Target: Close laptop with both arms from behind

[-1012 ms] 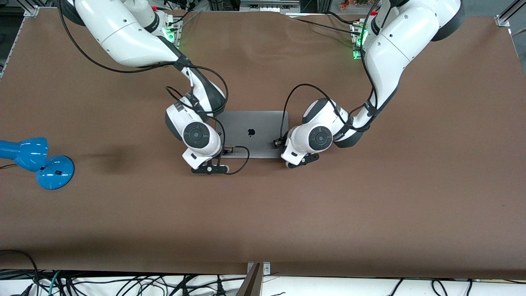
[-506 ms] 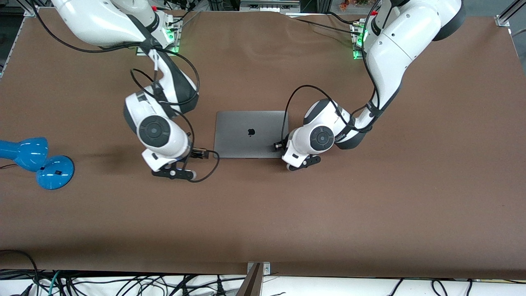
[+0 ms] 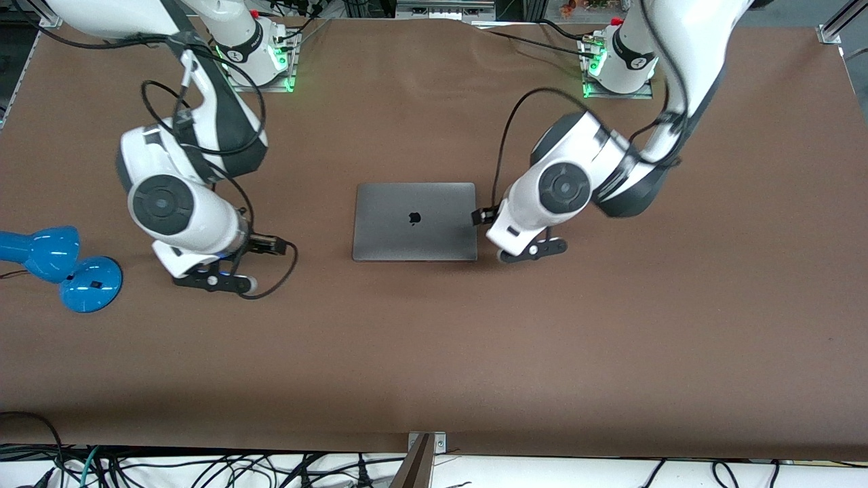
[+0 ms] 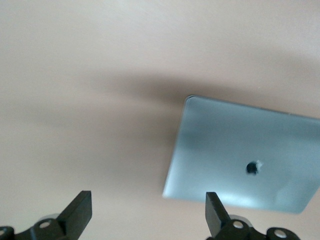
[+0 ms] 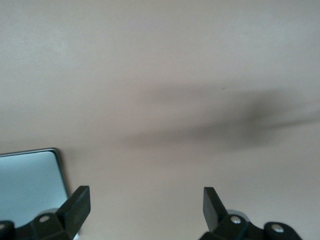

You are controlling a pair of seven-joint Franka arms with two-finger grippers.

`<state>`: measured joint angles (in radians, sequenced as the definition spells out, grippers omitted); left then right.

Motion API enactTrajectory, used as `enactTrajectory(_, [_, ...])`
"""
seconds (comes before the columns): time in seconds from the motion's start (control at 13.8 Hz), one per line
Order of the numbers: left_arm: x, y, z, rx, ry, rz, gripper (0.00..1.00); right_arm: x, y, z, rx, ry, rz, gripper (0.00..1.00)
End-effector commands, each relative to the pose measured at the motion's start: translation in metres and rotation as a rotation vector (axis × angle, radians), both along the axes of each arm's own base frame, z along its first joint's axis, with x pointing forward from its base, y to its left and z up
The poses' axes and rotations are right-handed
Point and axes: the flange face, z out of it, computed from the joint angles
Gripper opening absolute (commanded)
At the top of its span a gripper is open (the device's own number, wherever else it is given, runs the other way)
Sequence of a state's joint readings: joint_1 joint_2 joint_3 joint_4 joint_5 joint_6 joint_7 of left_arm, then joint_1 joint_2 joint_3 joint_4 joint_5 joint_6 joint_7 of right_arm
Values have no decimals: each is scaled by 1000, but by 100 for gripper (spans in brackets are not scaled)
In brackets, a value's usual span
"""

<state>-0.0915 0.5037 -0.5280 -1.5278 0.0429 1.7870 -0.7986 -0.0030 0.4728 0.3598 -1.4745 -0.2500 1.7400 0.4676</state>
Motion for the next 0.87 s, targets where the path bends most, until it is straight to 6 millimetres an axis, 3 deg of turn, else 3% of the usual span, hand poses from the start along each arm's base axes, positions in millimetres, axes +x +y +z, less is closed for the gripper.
enactTrajectory(0.0, [-10, 50, 64, 76, -56, -82, 100, -6, -39, 32, -28, -13, 92, 100])
enactTrajectory(0.14, [-9, 91, 103, 95, -80, -132, 100, -18, -67, 64, -31, -47, 108, 100])
enactTrajectory(0.36, [-6, 158, 146, 103, -111, -187, 100, -38, -120, 119, 70, -104, -35, 100])
enactTrajectory(0.51, [-12, 202, 163, 106, -131, -203, 100, -57, -155, 151, 99, -134, -74, 100])
enactTrajectory(0.65, [-17, 252, 175, 42, -142, -223, 100, -71, -171, 168, 99, -118, -17, 100])
enactTrajectory(0.8, [-23, 283, 188, 7, -163, -236, 100, -85, -185, 199, 100, -162, 16, 100])
